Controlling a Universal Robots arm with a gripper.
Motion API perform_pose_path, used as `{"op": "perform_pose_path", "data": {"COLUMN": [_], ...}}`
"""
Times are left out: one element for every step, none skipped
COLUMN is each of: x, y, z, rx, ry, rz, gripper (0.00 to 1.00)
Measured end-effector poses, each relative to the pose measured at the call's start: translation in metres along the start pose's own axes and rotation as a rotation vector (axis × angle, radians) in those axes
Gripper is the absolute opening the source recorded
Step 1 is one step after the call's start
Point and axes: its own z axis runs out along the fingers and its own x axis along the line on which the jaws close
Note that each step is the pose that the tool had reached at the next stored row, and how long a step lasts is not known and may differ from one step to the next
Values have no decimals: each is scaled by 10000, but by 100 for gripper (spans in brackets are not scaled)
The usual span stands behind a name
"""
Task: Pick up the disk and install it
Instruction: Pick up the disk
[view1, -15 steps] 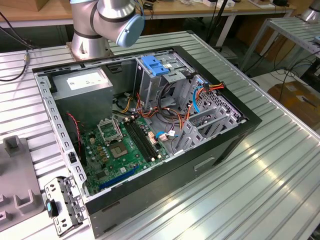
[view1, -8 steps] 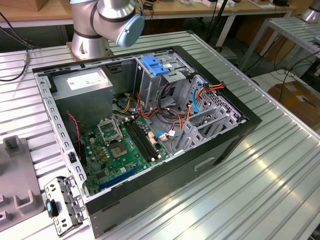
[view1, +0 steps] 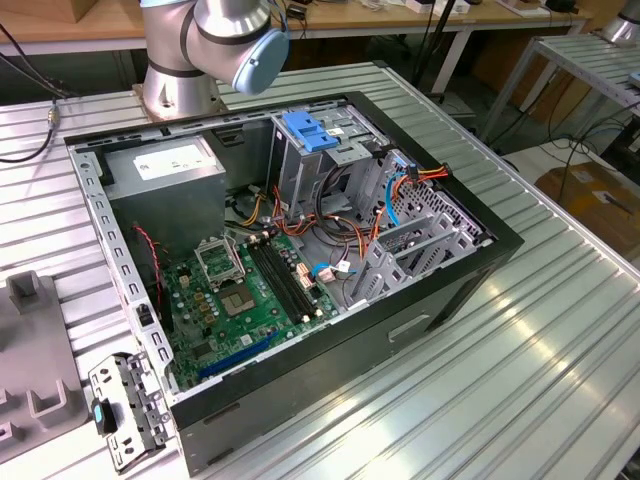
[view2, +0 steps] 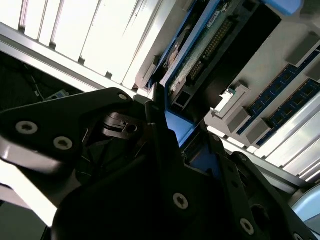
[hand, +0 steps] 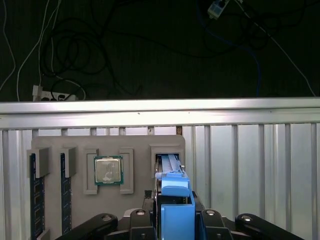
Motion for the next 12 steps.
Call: {"op": "perform_pose_path", "data": {"x": [0, 0, 0, 0, 0, 0, 0, 0, -1, -1, -2, -3], "y": [0, 0, 0, 0, 0, 0, 0, 0, 0, 0, 0, 0], "z": [0, -1, -2, -5, -10, -16, -19, -25, -32, -40, -50, -69], "rx": [0, 3, 5, 4, 2, 0, 1, 1, 1, 1, 1, 0], "ry": [0, -1, -2, -1, 2, 6, 6, 8, 9, 11, 13, 16], "rz": [0, 0, 0, 0, 0, -1, -1, -1, -1, -1, 0, 0], "gripper": [37, 37, 37, 37, 37, 37, 37, 37, 37, 37, 37, 37]}}
